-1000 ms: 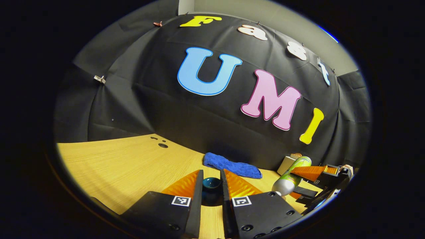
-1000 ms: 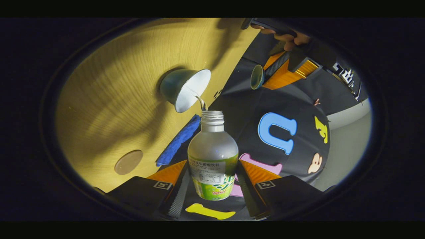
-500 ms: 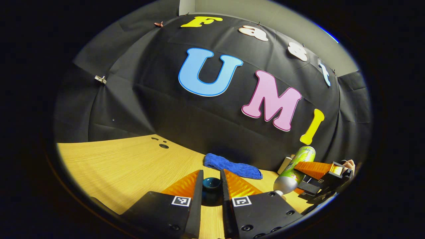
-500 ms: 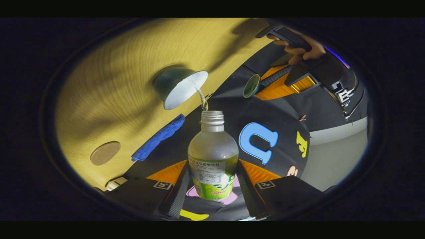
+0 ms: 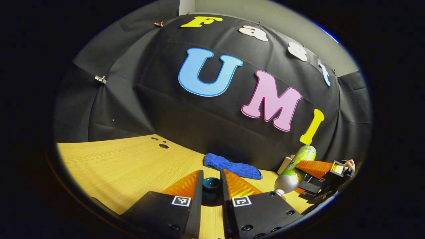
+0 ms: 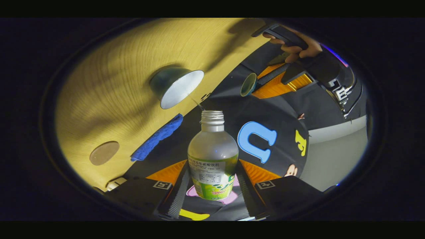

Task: Open the teacup lid with one hand, grasp the water bottle and pour water into the teacup with the other hand; after pouring, place the water bottle on the coaster and then close the teacup lid.

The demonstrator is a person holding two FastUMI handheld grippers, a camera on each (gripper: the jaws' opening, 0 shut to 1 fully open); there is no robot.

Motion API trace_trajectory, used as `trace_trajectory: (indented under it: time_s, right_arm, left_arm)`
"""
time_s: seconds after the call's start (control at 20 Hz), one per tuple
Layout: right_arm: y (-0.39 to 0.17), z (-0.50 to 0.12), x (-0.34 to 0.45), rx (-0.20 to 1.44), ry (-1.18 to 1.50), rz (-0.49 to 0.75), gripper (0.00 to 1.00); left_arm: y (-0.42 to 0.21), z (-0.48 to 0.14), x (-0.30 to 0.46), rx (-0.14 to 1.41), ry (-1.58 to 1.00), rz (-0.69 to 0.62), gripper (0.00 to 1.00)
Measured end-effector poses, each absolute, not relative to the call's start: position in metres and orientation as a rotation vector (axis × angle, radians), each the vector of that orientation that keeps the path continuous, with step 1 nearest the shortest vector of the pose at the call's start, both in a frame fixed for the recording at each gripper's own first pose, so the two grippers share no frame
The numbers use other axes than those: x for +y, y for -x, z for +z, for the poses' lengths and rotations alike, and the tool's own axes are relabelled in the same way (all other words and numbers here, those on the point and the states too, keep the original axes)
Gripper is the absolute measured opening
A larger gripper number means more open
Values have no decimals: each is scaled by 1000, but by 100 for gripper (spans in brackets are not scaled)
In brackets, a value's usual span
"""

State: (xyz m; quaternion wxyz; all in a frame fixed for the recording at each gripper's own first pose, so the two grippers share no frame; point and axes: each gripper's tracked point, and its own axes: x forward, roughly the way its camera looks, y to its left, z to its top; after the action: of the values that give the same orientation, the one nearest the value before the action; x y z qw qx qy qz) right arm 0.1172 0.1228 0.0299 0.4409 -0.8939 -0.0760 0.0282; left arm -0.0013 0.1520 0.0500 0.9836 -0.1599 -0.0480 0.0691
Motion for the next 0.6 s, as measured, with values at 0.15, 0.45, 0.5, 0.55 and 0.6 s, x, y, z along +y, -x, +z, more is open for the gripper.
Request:
trace_trajectory:
  time_s: [0.15, 0.45, 0.5, 0.55, 0.6]
  right_arm:
    - [-116, 13, 114, -77, 2024, 107, 80]
    - [-110, -28, 103, 163, 1407, 168, 77]
    - [-110, -31, 105, 193, 1292, 180, 77]
    - [-107, -33, 106, 223, 1170, 191, 77]
    - [-107, -35, 109, 250, 1040, 200, 77]
  left_arm:
    - [2, 50, 153, -97, 325, 139, 31]
    - [3, 51, 154, -99, 331, 140, 31]
    - [3, 51, 154, -99, 330, 141, 31]
    - [4, 51, 155, -99, 328, 142, 31]
    - [3, 51, 154, -99, 327, 141, 31]
